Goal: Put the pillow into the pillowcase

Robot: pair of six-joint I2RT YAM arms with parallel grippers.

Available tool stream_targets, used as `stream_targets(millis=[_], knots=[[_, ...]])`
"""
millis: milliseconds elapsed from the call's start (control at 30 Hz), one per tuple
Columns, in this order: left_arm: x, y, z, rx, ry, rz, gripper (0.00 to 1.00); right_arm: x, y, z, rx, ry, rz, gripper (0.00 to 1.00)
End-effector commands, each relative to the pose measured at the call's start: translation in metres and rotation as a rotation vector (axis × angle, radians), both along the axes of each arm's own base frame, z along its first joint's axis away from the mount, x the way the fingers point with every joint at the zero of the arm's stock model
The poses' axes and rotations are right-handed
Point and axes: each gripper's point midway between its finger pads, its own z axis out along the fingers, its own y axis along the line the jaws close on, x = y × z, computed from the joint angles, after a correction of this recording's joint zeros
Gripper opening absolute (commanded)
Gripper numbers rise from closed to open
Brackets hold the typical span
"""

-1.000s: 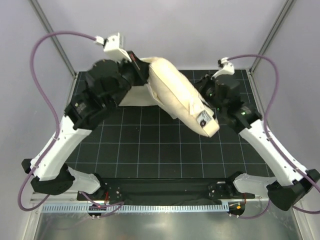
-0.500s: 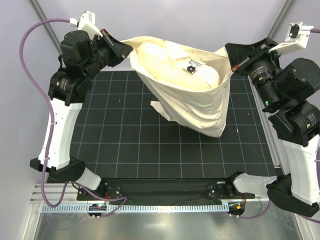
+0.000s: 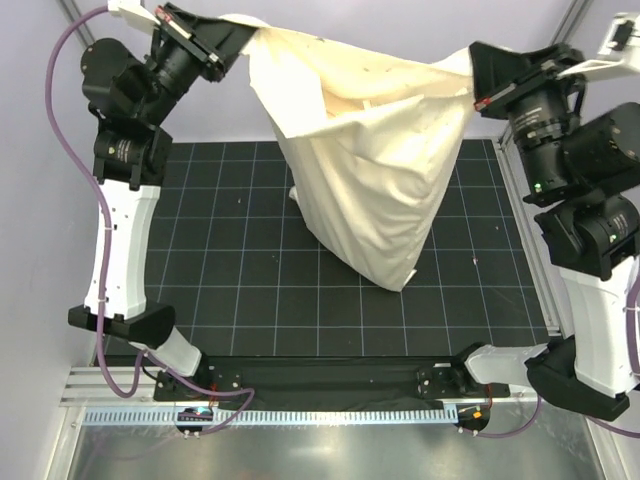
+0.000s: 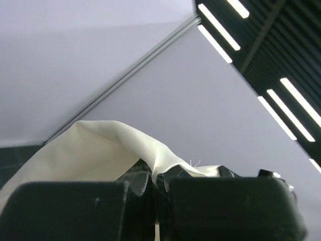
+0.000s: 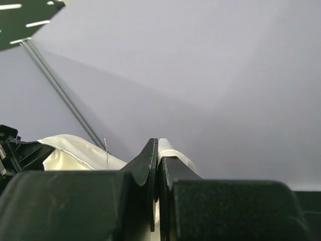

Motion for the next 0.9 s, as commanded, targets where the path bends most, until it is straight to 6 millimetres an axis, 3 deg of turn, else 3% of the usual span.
stream_targets(millis=[0,100,233,300,333,400,600,633,700,733,800,833,867], knots=[[-0.107,0.027,0.117,-0.229,-0.447,-0.085,0.00,-0.086,-0.059,0.100,0.180,-0.386,-0.056,0.04],[-0.138,0.041,0.137,-0.260,-0.535,-0.039,0.00,-0.115,-0.076,0.121,0.232,-0.483,-0.060,0.04],[-0.179,0.075,0.166,-0.243,-0.652,0.171,0.00,-0.141,-0.090,0.132,0.269,-0.530,-0.044,0.04],[-0.195,0.089,0.171,-0.241,-0.656,0.248,0.00,-0.139,-0.081,0.127,0.261,-0.513,0.001,0.04],[-0.188,0.091,0.167,-0.234,-0.640,0.270,0.00,-0.142,-0.082,0.125,0.263,-0.514,0.005,0.04],[-0.192,0.090,0.163,-0.236,-0.636,0.260,0.00,-0.129,-0.074,0.112,0.256,-0.479,0.016,0.04],[-0.125,0.056,0.123,-0.226,-0.460,0.113,0.00,-0.106,-0.064,0.083,0.186,-0.409,-0.018,0.04],[-0.102,0.048,0.114,-0.224,-0.430,0.091,0.00,-0.101,-0.064,0.080,0.171,-0.407,-0.043,0.04],[-0.089,0.031,0.109,-0.224,-0.413,0.037,0.00,-0.083,-0.061,0.070,0.134,-0.376,-0.088,0.04],[-0.074,0.020,0.101,-0.205,-0.396,0.033,0.00,-0.075,-0.063,0.067,0.114,-0.360,-0.127,0.04],[-0.070,0.002,0.100,-0.201,-0.389,0.017,0.00,-0.076,-0.068,0.073,0.107,-0.358,-0.152,0.04],[-0.064,-0.005,0.096,-0.185,-0.386,0.021,0.00,-0.067,-0.068,0.069,0.094,-0.319,-0.177,0.04],[-0.050,-0.016,0.087,-0.175,-0.360,0.012,0.00,-0.082,-0.081,0.083,0.106,-0.349,-0.204,0.04]])
